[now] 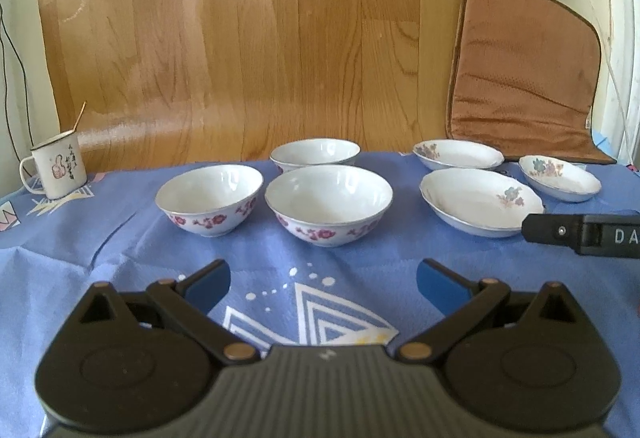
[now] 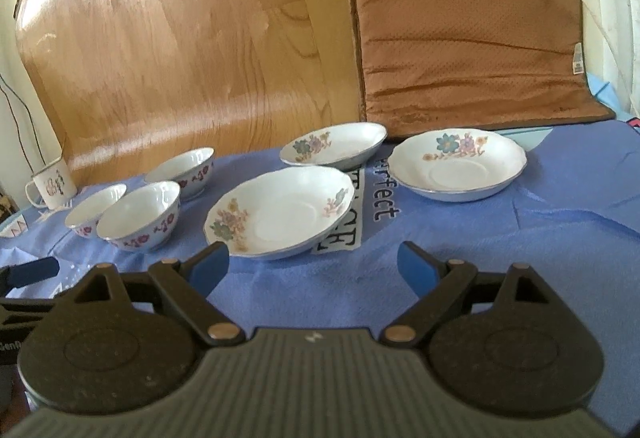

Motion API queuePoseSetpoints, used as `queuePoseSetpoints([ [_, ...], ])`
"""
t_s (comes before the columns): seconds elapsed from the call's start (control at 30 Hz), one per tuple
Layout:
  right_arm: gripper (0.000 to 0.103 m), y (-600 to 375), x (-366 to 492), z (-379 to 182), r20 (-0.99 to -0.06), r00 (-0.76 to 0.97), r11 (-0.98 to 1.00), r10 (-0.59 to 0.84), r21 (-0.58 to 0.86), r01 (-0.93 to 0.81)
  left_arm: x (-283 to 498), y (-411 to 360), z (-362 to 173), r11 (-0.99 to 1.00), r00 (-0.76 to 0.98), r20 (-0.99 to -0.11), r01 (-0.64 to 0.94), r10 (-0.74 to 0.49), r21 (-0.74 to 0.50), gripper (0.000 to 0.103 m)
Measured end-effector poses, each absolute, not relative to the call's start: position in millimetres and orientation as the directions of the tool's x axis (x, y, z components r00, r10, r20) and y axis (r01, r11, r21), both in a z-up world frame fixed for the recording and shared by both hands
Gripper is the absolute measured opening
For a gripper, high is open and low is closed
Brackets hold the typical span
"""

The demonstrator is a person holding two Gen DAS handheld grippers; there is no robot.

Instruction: Organize plates and bowls

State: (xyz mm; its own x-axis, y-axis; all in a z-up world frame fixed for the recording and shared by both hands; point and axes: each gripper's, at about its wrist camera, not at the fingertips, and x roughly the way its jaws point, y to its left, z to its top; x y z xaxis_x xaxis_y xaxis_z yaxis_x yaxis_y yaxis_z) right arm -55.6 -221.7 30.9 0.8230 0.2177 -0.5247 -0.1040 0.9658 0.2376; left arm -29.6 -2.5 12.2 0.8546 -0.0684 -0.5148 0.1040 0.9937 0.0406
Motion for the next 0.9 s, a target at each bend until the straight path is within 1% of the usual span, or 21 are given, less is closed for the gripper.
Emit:
queuePoseSetpoints([
  [0.17, 0.093, -220.3, -54.5, 29.1, -0.546, 0.809, 0.968, 0.215, 0.23, -0.102, -24.2, -2.8, 10.4, 0.994, 0.84, -0.54, 0.099, -0.062, 0.039, 0.103],
  [0.3, 0.093, -218.0, -54.3, 28.0, -0.568, 0.794, 0.969, 0.216, 0.224, -0.103, -25.8, -2.6, 10.8, 0.994, 0.845, -0.531, 0.101, -0.064, 0.04, 0.103],
  [0.43, 0.093, -216.9, -56.3, 28.5, -0.561, 0.8, 0.971, 0.212, 0.215, -0.106, -25.8, -4.3, 10.3, 0.993, 0.844, -0.532, 0.109, -0.067, 0.047, 0.103],
  [0.73, 0.093, -220.5, -57.0, 29.1, -0.544, 0.813, 0.968, 0.208, 0.231, -0.093, -29.4, -0.3, 13.1, 0.991, 0.845, -0.523, 0.136, -0.112, 0.008, 0.103],
  [0.9, 0.093, -222.2, -57.5, 29.8, -0.536, 0.819, 0.967, 0.207, 0.24, -0.087, -28.9, -0.7, 12.8, 0.991, 0.847, -0.52, 0.135, -0.111, 0.007, 0.103],
])
